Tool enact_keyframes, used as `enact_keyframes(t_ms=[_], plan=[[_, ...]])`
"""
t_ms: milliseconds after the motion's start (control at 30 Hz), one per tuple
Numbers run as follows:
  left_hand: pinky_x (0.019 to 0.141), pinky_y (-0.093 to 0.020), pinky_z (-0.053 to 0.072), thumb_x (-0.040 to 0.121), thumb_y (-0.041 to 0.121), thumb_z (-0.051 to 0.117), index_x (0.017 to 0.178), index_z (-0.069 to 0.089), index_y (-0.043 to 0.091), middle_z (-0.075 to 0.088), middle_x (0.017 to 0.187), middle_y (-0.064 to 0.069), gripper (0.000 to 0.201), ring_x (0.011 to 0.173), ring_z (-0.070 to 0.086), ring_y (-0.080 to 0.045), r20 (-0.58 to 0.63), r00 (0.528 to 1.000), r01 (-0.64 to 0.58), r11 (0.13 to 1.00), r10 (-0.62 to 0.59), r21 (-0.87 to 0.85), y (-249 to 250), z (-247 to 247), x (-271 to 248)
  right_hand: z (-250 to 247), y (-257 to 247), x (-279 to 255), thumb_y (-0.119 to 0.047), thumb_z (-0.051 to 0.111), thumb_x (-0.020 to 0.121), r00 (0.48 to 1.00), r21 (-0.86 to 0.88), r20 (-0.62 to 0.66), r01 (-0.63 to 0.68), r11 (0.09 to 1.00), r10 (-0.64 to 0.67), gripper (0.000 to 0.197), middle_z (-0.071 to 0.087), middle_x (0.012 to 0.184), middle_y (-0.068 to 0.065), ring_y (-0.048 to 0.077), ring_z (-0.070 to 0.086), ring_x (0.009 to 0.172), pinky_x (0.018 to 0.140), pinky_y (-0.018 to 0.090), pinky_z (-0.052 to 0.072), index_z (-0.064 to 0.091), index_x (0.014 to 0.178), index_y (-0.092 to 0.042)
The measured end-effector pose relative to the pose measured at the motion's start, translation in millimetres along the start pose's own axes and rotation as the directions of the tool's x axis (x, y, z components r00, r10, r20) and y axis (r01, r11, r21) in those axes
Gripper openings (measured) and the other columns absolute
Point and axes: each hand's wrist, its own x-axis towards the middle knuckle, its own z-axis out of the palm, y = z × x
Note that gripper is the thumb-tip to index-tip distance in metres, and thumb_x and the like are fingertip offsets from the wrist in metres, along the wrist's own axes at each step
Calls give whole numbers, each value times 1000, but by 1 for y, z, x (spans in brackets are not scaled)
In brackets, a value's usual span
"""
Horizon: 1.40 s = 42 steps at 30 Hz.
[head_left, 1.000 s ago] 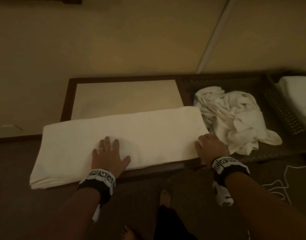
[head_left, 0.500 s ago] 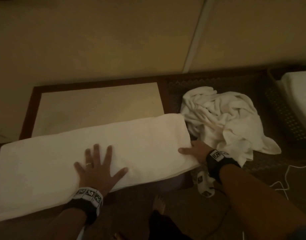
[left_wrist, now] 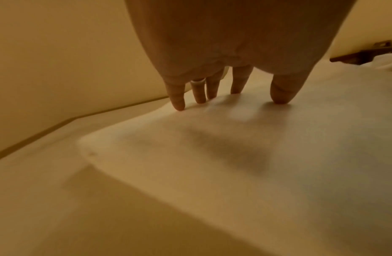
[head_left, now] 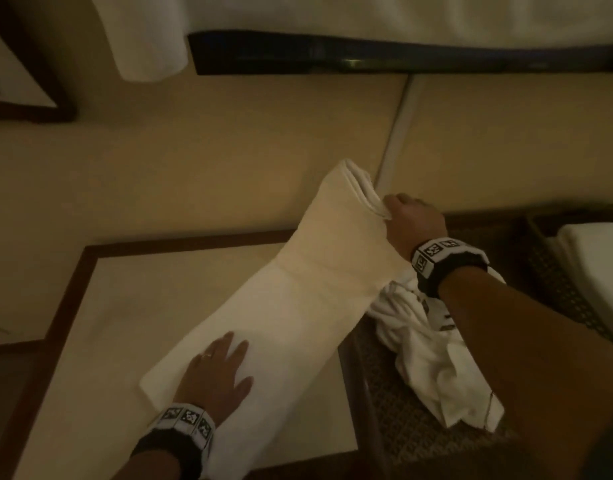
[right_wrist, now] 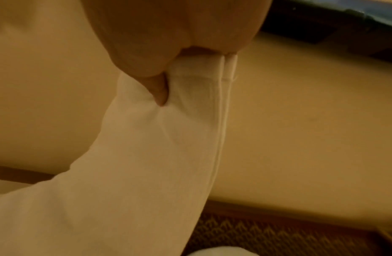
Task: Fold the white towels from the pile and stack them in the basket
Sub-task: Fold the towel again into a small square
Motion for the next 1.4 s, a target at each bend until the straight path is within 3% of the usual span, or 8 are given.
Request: enact_keyframes(t_ms=[167, 400, 633, 800, 1000, 1100, 1200, 1400], plan=[[119, -37, 22, 67, 73, -2, 154, 25, 31, 15, 163, 4, 100, 148, 20, -17, -25, 1000, -21, 997, 19, -75, -41, -4, -14, -9, -53, -17, -13, 63, 80, 992, -13, -55, 112, 994, -112, 28, 65, 92, 14, 37, 61, 76, 61, 39, 51, 64, 107, -9], [104, -42, 44, 82, 58, 30, 144, 48, 19, 48, 145, -8, 76, 127, 51, -29, -232, 972, -87, 976, 39, -199, -128, -34, -25, -22, -186, -100, -30, 62, 82, 956, 147, 158, 224, 963, -246, 39, 61, 106, 11, 36, 63, 82, 65, 41, 52, 57, 116, -12], [73, -39, 56, 79, 42, 45, 123, 57, 15, 62, 117, -11, 54, 91, 65, -31, -361, 877, -327, 944, 316, 31, -180, -36, -46, 59, -294, -223, -33, 51, 90, 779, 171, 568, 203, 964, -265, 42, 55, 115, 8, 34, 59, 92, 83, 46, 48, 35, 128, -21], [82, -42, 54, 68, 41, 68, 127, 53, 17, 62, 126, -13, 66, 107, 62, -32, -244, 733, -586, 772, 635, 246, -142, -17, -44, 91, -280, -248, -33, 67, 77, 853, 60, 485, 188, 980, -193, 40, 60, 100, 3, 28, 62, 78, 69, 42, 51, 44, 110, -25], [73, -48, 56, 43, 46, 87, 122, 48, 18, 62, 123, -22, 92, 102, 65, -39, -28, 809, -552, 775, 587, 309, -85, -14, -18, 69, -234, -238, -34, 55, 84, 884, 19, 464, -70, 997, 53, 36, 52, 117, 7, 31, 53, 104, 80, 41, 45, 50, 116, -18], [50, -43, 54, 38, 21, 88, 109, 65, 12, 67, 107, -28, 75, 78, 69, -40, 3, 802, -554, 743, 597, 375, -74, -17, -9, 65, -223, -247, -25, 52, 86, 865, 52, 498, -105, 993, 65, 27, 50, 115, 7, 29, 51, 102, 77, 40, 48, 53, 110, -14], [36, -35, 48, 42, 7, 86, 94, 71, 11, 70, 88, -20, 55, 51, 63, -33, -144, 698, -598, 682, 701, 421, -79, -30, 0, 58, -221, -252, -18, 59, 83, 902, 78, 428, -101, 992, 58, 18, 54, 104, 9, 31, 57, 89, 65, 39, 49, 55, 99, -11], [72, -47, 57, 77, 8, 53, 128, 62, 11, 62, 127, -25, 52, 94, 67, -43, -306, 539, -615, 616, 784, 492, -120, -31, -16, 49, -238, -264, -15, 77, 59, 980, 69, 176, 82, 994, -93, 47, 55, 87, 7, 27, 53, 64, 49, 34, 44, 42, 92, -16]])
